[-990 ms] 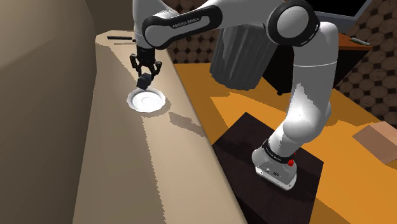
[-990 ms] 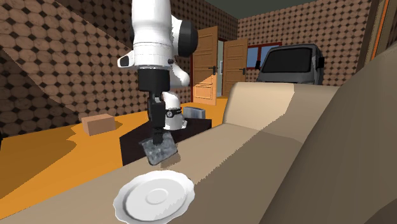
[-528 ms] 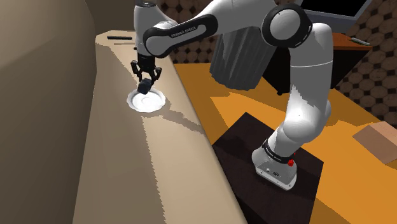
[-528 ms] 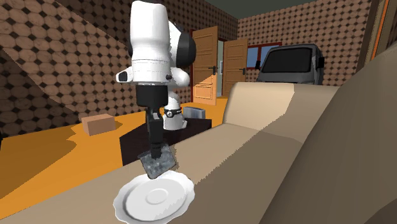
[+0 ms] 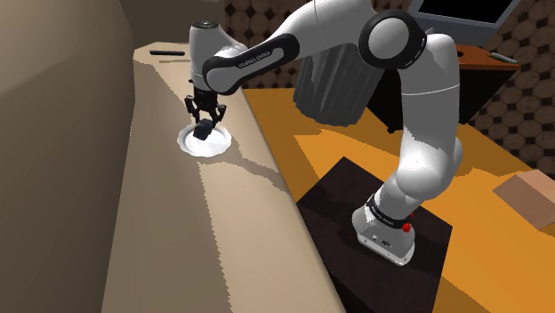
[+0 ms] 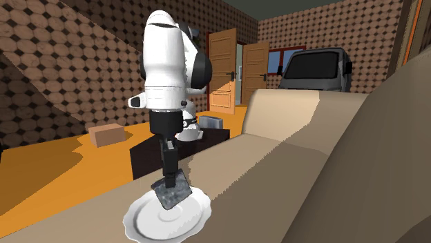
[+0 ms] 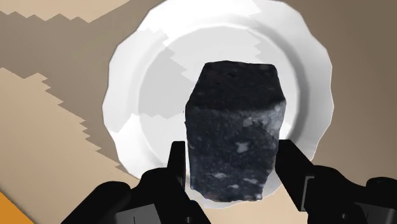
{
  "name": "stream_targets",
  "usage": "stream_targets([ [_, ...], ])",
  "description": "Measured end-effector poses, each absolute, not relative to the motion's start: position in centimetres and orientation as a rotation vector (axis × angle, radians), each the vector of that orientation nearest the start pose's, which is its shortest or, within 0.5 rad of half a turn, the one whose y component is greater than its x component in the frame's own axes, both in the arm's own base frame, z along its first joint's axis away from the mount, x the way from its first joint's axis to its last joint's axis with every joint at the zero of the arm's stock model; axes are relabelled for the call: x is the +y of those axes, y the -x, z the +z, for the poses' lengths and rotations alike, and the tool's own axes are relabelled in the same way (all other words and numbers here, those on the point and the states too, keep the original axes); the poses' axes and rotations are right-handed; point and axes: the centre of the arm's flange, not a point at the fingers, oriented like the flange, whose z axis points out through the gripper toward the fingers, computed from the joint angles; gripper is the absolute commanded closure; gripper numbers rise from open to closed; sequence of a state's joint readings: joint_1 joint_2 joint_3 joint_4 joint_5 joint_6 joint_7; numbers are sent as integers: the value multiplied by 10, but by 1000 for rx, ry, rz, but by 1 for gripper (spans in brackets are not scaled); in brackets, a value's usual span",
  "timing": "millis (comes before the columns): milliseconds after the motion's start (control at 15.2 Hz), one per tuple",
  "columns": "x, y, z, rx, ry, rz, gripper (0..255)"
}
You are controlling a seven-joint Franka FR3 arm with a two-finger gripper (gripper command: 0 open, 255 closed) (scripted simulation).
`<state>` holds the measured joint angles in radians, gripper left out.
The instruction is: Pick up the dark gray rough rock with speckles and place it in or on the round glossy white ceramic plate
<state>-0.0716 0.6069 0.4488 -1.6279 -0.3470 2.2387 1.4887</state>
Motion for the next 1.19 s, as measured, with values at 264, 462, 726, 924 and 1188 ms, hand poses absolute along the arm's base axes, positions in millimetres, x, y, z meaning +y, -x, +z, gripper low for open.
stream_targets([
  [264,207,-662,282,1463,2730,-109,255],
  [462,208,-662,282,1461,2729,-112,255],
  [726,208,-662,282,1460,2729,-113,0],
  [924,206,-662,280,1463,2730,-110,0],
  [1188,205,-662,285,1463,2730,-109,0],
])
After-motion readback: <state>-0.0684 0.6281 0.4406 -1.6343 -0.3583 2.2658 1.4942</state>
